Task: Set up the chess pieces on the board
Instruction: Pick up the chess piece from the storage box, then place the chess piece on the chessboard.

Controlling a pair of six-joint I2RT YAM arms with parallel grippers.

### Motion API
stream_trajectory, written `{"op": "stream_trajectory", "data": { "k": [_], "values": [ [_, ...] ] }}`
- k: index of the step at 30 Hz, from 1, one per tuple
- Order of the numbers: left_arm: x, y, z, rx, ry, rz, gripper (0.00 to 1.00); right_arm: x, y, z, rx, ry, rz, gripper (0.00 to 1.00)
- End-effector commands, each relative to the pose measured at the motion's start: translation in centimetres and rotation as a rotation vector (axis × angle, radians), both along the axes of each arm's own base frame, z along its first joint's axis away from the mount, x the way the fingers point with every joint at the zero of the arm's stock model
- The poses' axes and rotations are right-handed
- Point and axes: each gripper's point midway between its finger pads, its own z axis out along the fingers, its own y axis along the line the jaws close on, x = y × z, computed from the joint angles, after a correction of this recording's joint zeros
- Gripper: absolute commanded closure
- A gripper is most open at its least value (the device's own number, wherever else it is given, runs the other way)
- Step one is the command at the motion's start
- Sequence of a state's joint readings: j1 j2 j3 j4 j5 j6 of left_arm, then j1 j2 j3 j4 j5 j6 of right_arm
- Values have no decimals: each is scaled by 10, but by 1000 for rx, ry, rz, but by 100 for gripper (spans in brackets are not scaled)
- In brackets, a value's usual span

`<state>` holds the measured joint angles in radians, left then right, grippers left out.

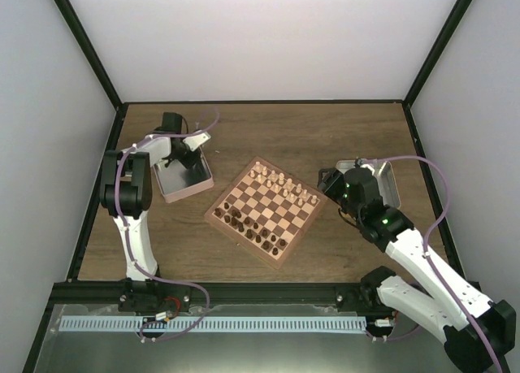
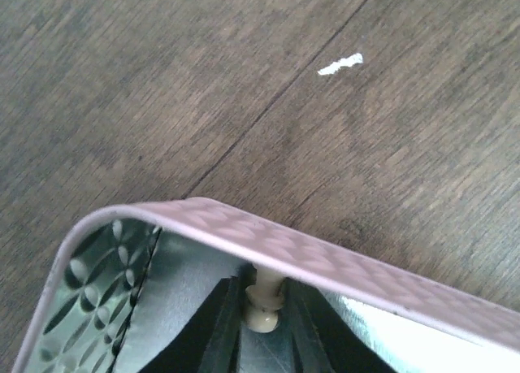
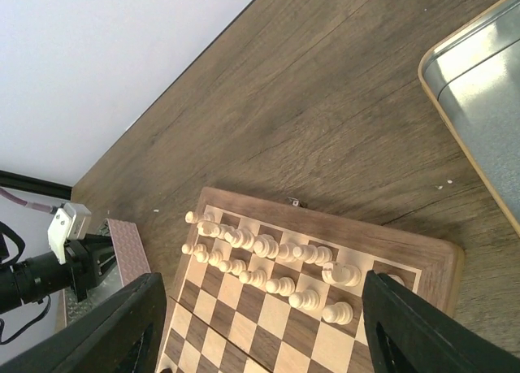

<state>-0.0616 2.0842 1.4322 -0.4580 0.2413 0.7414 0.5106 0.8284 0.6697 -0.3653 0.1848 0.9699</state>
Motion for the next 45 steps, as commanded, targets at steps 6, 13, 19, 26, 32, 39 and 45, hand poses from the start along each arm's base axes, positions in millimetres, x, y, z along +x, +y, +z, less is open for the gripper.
{"op": "stream_trajectory", "data": {
  "k": [6,13,19,26,32,39,45],
  "values": [
    [-18,-7,-9,-4,43,-27,96,3,0,24,45,-60,-8,32],
    [-39,-14,36,-90,40,31,96,0,26,27,61,-69,148,31],
    [-57,-35,121,-219,-62,58,96,-6,69,27,94,-75,396,31],
    [-106,-122,226,-451,-245,-212,96,-3,110,71,164,-237,623,28],
    [-162,-191,262,-539,-362,-446,96,4,136,101,184,-265,757,26],
    [-190,-224,261,-537,-387,-548,96,2,149,117,207,-280,833,29],
    [-193,-237,246,-484,-365,-564,96,7,154,99,178,-210,826,40]
  ]
}}
